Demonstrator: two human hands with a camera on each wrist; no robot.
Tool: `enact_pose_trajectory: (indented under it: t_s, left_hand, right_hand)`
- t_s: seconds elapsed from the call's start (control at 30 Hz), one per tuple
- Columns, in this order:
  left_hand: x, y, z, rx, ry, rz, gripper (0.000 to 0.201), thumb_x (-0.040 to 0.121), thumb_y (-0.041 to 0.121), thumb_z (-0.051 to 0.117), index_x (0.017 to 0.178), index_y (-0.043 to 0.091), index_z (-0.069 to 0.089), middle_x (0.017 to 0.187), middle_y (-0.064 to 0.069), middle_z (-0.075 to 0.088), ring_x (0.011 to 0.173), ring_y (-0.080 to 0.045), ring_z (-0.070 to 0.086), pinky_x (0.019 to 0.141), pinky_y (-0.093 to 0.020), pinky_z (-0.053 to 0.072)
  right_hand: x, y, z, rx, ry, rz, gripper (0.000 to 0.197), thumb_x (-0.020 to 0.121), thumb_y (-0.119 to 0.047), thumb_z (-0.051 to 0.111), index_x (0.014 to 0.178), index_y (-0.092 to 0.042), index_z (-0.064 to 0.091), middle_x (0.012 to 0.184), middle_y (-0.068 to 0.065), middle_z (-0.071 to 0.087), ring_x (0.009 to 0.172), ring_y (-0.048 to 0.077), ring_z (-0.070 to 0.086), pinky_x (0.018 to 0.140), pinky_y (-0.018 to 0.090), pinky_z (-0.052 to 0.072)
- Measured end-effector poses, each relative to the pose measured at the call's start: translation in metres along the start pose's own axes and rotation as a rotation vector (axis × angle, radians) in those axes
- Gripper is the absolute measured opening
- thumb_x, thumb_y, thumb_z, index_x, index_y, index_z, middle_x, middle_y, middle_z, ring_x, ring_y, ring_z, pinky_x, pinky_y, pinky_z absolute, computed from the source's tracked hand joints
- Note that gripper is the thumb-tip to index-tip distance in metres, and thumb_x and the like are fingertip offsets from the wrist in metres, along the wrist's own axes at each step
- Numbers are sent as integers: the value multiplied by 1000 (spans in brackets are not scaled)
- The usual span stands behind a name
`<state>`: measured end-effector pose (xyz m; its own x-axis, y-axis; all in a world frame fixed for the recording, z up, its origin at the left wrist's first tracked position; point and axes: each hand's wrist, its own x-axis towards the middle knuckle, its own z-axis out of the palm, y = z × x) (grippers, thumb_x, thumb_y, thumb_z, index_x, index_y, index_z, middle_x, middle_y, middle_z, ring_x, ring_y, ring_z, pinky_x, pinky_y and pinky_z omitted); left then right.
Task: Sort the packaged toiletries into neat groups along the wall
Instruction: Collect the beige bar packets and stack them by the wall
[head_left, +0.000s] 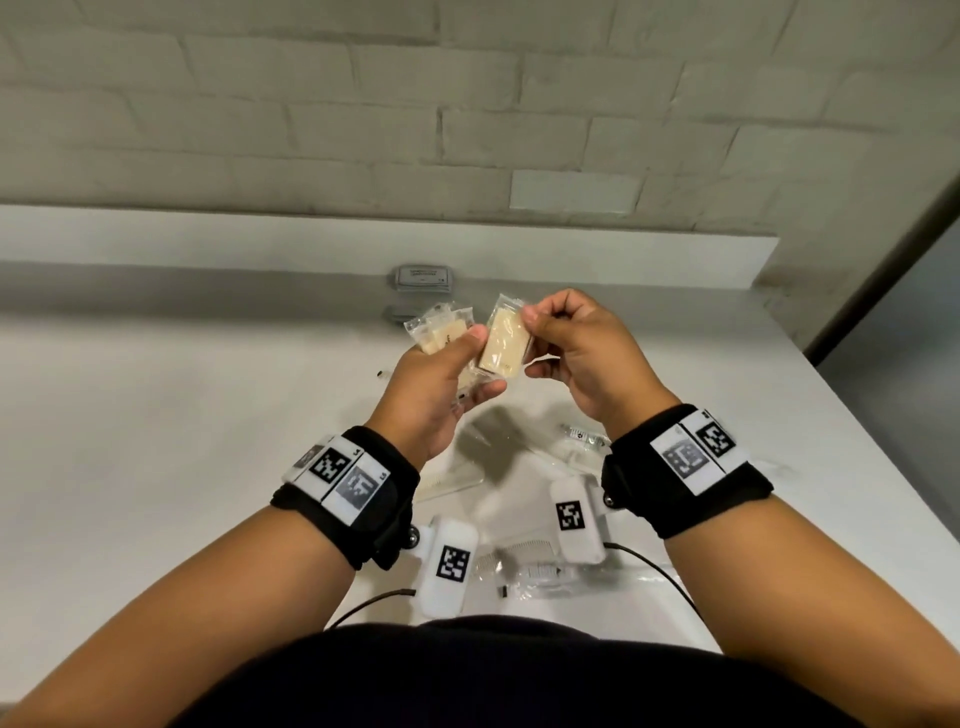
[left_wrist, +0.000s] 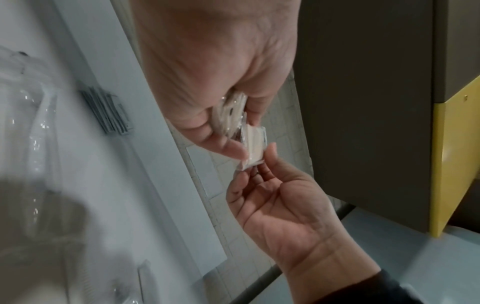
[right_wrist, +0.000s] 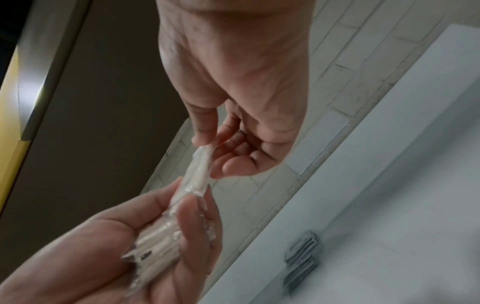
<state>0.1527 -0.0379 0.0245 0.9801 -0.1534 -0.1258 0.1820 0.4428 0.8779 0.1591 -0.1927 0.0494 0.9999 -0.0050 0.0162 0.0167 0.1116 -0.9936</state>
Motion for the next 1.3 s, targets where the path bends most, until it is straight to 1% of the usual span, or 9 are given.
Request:
enact_pose_trajectory:
  t_s: [0.23, 0.4, 0.53, 0.67, 0.8, 0.9, 1.1, 1.23, 1.3]
  left_hand:
    - [5, -8, 6, 29, -58, 16, 19, 88, 11, 63, 107, 11, 64, 95, -6, 70, 83, -20, 68, 67, -29, 58]
    - [9, -4, 3, -16, -3, 45, 24, 92, 18, 59, 112, 7, 66, 95, -6, 73, 88, -22, 70, 83, -36, 55]
    - [9, -2, -6, 47, 60, 79, 14, 91, 16, 62, 105, 12, 63, 88, -2, 66, 86, -20, 64, 71, -30, 57]
    - [12, 6, -14, 29, 168, 171, 37, 89, 10, 65, 123, 3, 53, 98, -10, 59, 83, -21, 62, 68, -29, 58]
    - [11, 21, -2, 213, 30, 207, 19, 84, 3, 68, 102, 5, 62, 93, -9, 65, 88, -23, 65, 77, -34, 59]
    - [7, 25, 13, 336, 11, 240, 14, 82, -3, 68, 93, 5, 63, 81, -7, 64, 76, -20, 65, 72, -31, 60]
    - [3, 18, 16, 221, 82, 281, 8, 88, 4, 64, 94, 8, 63, 88, -16, 64, 84, -27, 66, 76, -44, 59]
    - [3, 18, 10, 87, 53, 218, 2, 92, 15, 60, 91, 16, 61, 84, -6, 65, 83, -22, 66, 76, -40, 59]
    - [7, 18, 3, -27, 48, 124, 6, 93, 23, 59, 96, 18, 58, 84, -4, 63, 81, -20, 66, 76, -36, 58]
  right_hand:
    - [2, -9, -4, -18, 114, -18, 23, 89, -6, 62, 74, -14, 46, 73, 5, 61, 57, 17, 58, 53, 29, 51]
    - [-5, -1, 5, -222, -142, 142, 21, 82, -11, 71, 91, -14, 53, 81, 6, 68, 70, 19, 67, 59, 29, 49]
    - [0, -5, 0, -200, -14, 55, 17, 84, -5, 67, 83, -15, 53, 83, 7, 68, 69, 18, 68, 60, 29, 48]
    - [7, -25, -16, -418, 13, -101, 27, 82, 1, 68, 73, -23, 60, 76, 4, 59, 64, 17, 53, 59, 26, 42]
    - [10, -37, -13, -450, -77, -115, 16, 82, 1, 68, 76, -13, 64, 65, 3, 57, 56, 13, 50, 51, 22, 40]
    - [13, -43, -10, -349, -51, -109, 10, 80, 1, 70, 75, -7, 65, 61, 4, 61, 50, 11, 51, 47, 21, 43]
    - [16, -45, -13, -283, -59, -90, 12, 83, -2, 67, 72, -4, 64, 59, 5, 59, 46, 11, 48, 45, 21, 41]
    - [22, -48, -21, -145, -155, -123, 24, 84, 0, 63, 63, -12, 65, 56, 3, 56, 44, 11, 43, 44, 20, 34]
    - [26, -51, -25, -360, -163, -150, 23, 84, -4, 67, 64, -13, 63, 50, -5, 55, 43, 9, 42, 44, 19, 34]
